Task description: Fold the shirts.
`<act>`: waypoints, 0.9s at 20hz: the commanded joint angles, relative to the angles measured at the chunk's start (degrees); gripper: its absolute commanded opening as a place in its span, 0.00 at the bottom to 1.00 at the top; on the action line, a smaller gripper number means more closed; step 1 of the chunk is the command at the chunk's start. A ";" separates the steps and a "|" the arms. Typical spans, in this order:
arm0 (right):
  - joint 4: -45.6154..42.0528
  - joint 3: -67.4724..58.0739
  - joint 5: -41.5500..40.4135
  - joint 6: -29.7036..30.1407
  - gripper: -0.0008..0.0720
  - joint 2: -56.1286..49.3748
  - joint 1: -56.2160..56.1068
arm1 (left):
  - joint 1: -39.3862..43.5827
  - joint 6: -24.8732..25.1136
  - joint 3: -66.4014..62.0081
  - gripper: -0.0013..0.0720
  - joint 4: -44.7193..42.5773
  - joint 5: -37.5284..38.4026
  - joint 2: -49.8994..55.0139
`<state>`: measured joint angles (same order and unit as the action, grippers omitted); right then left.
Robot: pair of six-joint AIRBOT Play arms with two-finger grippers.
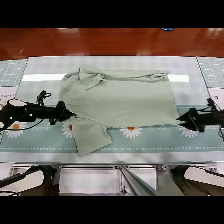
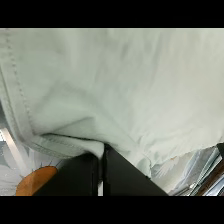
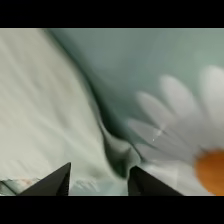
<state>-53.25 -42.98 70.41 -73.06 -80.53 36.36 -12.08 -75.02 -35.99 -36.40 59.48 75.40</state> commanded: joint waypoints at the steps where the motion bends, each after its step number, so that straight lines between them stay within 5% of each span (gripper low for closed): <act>1: 3.93 -1.84 -6.23 -1.03 0.56 -4.31 -5.25 | -0.04 0.04 -0.07 0.05 -0.04 -0.13 -0.04; 2: 4.55 -2.95 -6.34 -1.18 0.41 -5.38 -6.64 | -0.04 0.04 -0.07 0.05 -0.04 -0.26 -0.04; 3: 5.27 -4.15 -5.92 0.98 0.10 -5.79 -8.17 | -0.04 0.04 -0.09 0.05 -0.04 -0.33 -0.04; 4: 6.62 -5.55 -5.25 3.98 0.04 -5.70 -9.44 | -0.20 0.07 -0.33 0.05 -0.04 -0.26 -0.07; 11: 7.72 -37.29 1.92 1.40 0.04 3.23 -10.51 | -3.56 -0.66 -24.33 0.05 -0.02 6.43 -7.54; 18: -4.37 -76.78 4.81 -8.92 0.04 13.70 -17.53 | -4.17 -11.91 -72.63 0.05 -2.86 11.17 -10.14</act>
<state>-51.79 -106.39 73.67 -77.32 -70.94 20.80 -15.79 -81.41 -91.61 -36.77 67.44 66.78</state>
